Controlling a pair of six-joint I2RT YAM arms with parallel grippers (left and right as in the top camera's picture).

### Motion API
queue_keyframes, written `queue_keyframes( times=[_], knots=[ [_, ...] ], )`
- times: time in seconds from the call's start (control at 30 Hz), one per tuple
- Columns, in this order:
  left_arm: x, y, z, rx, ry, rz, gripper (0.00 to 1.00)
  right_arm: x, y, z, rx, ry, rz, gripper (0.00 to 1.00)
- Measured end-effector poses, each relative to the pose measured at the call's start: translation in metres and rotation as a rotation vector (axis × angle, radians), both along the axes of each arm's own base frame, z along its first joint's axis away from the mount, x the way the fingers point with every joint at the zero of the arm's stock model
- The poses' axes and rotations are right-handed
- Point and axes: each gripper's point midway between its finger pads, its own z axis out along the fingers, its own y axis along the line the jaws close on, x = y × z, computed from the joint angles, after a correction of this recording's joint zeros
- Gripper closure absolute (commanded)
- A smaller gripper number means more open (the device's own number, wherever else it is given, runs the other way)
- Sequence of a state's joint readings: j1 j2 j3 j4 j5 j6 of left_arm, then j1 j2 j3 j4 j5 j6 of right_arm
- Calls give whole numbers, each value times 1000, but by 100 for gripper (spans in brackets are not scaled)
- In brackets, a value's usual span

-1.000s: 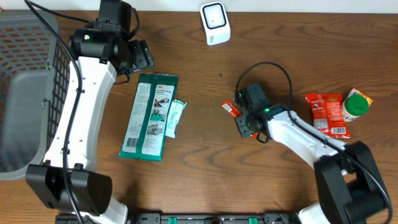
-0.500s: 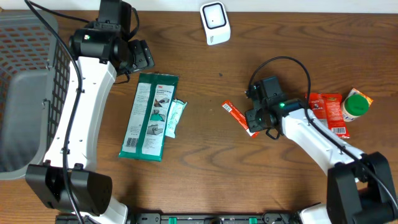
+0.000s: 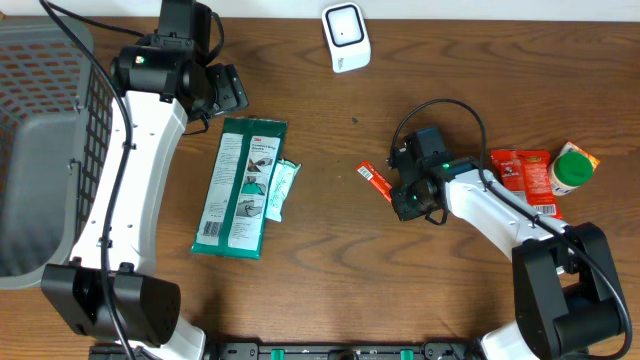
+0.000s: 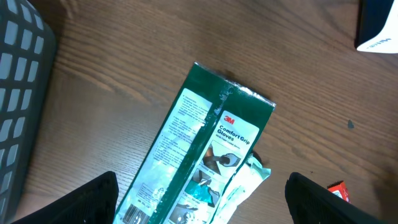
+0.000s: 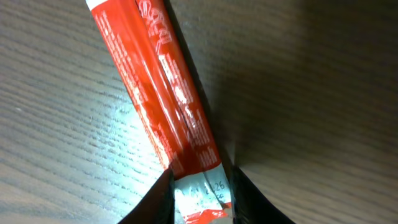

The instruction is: Scan the item barcode

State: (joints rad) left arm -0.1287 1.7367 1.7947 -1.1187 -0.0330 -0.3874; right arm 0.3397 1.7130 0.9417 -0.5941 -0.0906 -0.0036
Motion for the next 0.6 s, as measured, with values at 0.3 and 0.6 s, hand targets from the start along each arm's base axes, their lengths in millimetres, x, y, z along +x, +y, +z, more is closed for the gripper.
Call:
queue_keyframes(
  times=[0.3, 0.6],
  knots=[
    [0, 0, 0, 0, 0, 0, 14, -2, 0, 0, -2, 6, 5, 69],
    [0, 0, 0, 0, 0, 0, 14, -1, 0, 0, -1, 2, 8, 71]
  ],
)
